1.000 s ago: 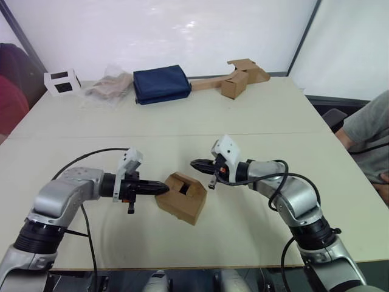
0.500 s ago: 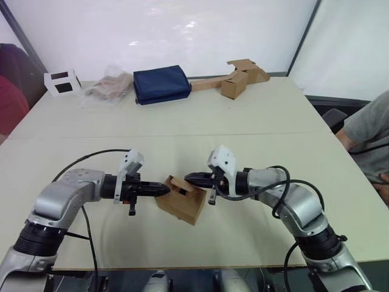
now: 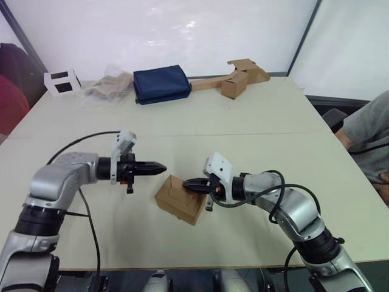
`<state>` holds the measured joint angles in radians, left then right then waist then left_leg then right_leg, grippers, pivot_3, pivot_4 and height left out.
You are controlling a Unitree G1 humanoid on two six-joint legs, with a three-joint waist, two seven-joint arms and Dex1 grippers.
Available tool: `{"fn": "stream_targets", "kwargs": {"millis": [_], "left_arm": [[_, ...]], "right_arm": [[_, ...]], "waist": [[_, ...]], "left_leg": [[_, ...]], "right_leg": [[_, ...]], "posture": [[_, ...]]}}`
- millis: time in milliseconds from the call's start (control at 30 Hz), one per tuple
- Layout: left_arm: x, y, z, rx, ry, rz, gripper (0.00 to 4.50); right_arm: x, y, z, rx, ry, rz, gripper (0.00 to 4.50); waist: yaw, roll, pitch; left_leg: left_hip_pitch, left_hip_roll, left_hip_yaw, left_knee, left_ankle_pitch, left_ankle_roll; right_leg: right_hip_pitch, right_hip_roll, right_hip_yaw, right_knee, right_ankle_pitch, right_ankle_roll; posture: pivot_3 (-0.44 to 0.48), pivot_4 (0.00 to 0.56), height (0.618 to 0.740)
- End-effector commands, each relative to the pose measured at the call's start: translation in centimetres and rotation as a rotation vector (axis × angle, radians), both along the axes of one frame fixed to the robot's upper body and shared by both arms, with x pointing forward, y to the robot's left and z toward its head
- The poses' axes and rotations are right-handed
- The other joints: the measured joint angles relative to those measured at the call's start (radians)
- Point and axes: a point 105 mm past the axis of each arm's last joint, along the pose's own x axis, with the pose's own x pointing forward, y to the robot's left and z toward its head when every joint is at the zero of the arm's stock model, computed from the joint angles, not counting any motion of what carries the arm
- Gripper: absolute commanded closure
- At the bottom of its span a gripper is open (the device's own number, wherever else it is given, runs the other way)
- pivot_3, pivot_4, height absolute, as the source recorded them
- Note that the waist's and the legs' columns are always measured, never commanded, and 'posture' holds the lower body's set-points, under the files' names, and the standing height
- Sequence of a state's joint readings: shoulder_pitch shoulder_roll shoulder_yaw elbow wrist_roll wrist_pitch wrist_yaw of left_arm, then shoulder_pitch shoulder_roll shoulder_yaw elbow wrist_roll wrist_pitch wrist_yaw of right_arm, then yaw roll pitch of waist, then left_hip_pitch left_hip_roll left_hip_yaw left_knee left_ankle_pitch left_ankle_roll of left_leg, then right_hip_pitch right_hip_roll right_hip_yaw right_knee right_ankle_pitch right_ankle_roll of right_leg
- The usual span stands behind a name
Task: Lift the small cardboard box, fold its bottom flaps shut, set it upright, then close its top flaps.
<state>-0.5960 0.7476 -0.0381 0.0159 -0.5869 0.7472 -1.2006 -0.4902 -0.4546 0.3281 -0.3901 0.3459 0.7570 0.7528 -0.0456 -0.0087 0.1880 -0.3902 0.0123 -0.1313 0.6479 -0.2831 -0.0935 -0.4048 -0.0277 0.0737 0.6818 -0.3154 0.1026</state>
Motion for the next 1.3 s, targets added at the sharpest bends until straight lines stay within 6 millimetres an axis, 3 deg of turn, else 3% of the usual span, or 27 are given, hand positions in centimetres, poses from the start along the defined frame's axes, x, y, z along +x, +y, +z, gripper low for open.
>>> {"fn": "stream_targets", "kwargs": {"millis": [33,167,367,667,800,1300], "left_arm": [[0.2,-1.3,-1.3,0.048,-0.015,-0.061,4.42],[0.8,-1.9,-2.7,0.072,-0.012,-0.072,4.42],[1.0,-1.7,-2.7,0.051,0.001,-0.071,4.42],[0.8,-1.9,-2.4,0.007,0.036,-0.065,4.42],[0.7,-1.9,-2.5,0.004,0.049,-0.054,4.42],[0.3,-1.5,-2.5,0.006,0.077,-0.040,4.42]], "right_arm": [[-0.3,0.3,1.0,0.017,-0.052,0.015,4.50],[-0.2,0.4,1.7,0.015,-0.090,0.000,4.50],[-2.6,1.1,3.8,0.027,-0.148,0.059,4.50],[-3.7,1.4,2.1,-0.048,-0.063,0.112,4.50],[-3.2,1.3,0.8,-0.164,-0.116,0.116,4.50],[-2.0,0.3,-0.5,-0.320,-0.262,0.090,4.50]], "waist": [[0.000,0.000,0.000],[-0.002,0.000,0.000],[-0.001,0.000,0.000],[0.000,0.000,0.000],[-0.001,0.000,0.000],[0.001,0.000,0.000]], "left_leg": [[0.000,0.000,0.000,0.000,0.000,0.000],[0.000,0.000,0.000,0.000,0.000,0.000],[0.000,0.000,0.000,0.000,0.000,0.000],[0.000,0.000,-0.001,0.000,0.000,0.000],[0.000,0.000,-0.001,0.000,0.000,0.000],[0.000,0.000,-0.001,0.000,0.000,0.000]], "right_leg": [[0.000,0.000,0.000,0.000,0.000,0.000],[0.000,0.000,0.000,0.000,0.000,0.000],[0.000,0.000,0.000,0.000,0.000,0.000],[0.000,0.000,0.000,0.000,0.000,0.000],[0.000,0.000,0.000,0.000,0.000,0.000],[0.000,0.000,0.000,0.000,0.000,0.000]], "posture": [[0.000,0.150,0.740],[0.000,0.150,0.740],[0.000,0.150,0.740],[0.000,0.150,0.740],[0.000,0.150,0.740],[0.000,0.150,0.740]]}}
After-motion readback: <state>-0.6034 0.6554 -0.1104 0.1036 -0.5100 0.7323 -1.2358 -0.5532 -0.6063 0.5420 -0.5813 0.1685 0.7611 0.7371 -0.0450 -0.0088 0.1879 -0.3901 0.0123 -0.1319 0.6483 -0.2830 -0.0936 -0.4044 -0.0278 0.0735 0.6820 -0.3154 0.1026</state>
